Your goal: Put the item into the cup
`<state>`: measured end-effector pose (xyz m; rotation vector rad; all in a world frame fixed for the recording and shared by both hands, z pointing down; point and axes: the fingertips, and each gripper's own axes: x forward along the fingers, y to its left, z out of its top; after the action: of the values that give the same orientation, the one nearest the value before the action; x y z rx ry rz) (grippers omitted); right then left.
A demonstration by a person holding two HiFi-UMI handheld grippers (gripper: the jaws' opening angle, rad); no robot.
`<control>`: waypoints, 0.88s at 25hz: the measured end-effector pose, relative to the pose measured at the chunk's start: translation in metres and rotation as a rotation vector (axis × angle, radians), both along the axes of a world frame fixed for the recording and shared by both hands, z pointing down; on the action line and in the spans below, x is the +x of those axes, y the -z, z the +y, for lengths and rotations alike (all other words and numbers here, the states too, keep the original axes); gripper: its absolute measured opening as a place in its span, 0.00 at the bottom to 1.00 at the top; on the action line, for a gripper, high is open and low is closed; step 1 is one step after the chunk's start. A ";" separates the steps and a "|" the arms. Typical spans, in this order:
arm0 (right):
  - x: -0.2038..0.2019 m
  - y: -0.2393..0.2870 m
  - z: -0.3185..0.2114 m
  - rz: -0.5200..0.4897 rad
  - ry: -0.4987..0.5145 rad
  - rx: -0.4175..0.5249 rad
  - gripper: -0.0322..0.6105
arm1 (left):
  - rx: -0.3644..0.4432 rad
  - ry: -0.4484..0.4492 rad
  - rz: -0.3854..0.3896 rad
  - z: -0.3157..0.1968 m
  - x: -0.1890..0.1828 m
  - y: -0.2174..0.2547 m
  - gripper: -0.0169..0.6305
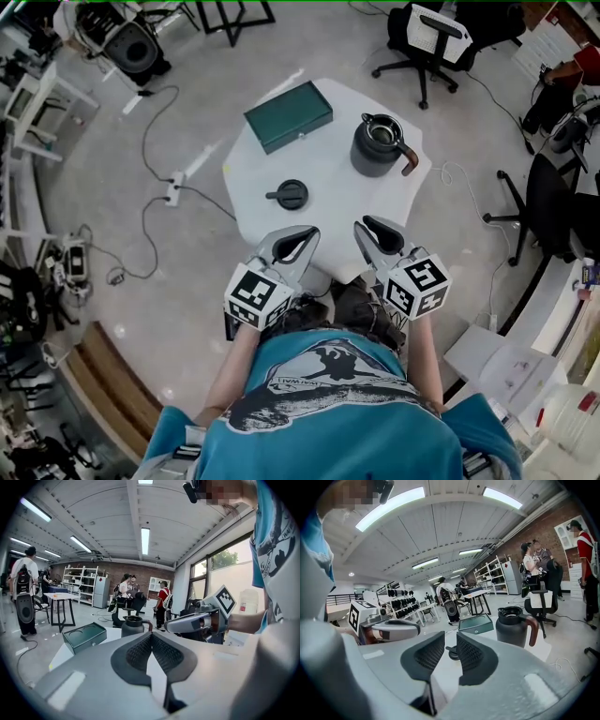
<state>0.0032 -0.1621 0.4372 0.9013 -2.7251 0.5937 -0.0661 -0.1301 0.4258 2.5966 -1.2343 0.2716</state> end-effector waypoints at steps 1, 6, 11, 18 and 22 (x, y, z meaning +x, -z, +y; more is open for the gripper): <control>-0.003 0.000 0.007 -0.007 -0.002 -0.001 0.16 | 0.005 -0.003 0.001 0.004 -0.002 0.001 0.05; -0.018 0.000 0.041 -0.049 -0.014 -0.013 0.16 | 0.021 -0.028 0.000 0.021 -0.007 0.003 0.05; -0.021 -0.002 0.063 -0.055 -0.028 -0.002 0.04 | 0.012 -0.063 0.000 0.043 -0.003 -0.002 0.05; -0.021 0.001 0.085 -0.089 -0.036 -0.002 0.04 | 0.021 -0.094 0.004 0.066 0.001 -0.004 0.05; -0.020 0.003 0.095 -0.071 -0.037 0.040 0.04 | 0.021 -0.099 0.007 0.077 0.002 -0.004 0.05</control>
<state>-0.0165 -0.0672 0.4339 0.9603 -2.7984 0.5916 -0.0640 -0.0535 0.4297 2.6785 -1.1145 0.2694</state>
